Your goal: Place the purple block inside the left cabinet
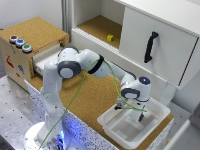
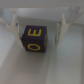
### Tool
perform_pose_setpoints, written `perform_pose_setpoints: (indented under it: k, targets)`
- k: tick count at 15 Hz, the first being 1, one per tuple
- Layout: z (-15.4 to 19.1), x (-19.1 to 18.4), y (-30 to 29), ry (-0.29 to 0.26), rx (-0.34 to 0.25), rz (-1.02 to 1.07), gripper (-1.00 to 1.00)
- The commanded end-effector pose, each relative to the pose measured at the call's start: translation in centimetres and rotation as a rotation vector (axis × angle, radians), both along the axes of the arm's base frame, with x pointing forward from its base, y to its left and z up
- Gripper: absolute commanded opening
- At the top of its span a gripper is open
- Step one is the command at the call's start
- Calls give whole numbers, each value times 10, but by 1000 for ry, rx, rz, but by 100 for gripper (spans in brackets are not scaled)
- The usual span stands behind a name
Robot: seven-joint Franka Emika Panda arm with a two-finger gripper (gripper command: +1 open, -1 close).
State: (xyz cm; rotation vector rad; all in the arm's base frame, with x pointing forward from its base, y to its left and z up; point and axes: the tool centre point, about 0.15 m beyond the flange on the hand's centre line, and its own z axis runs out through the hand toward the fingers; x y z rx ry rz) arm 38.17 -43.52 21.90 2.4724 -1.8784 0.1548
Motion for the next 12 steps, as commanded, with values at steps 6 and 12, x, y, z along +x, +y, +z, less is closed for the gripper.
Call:
perform_pose_setpoints:
  k: [6, 12]
  targets:
    - [112, 38, 63, -151, -150, 357, -100]
    - [163, 36, 193, -230, -142, 655, -100]
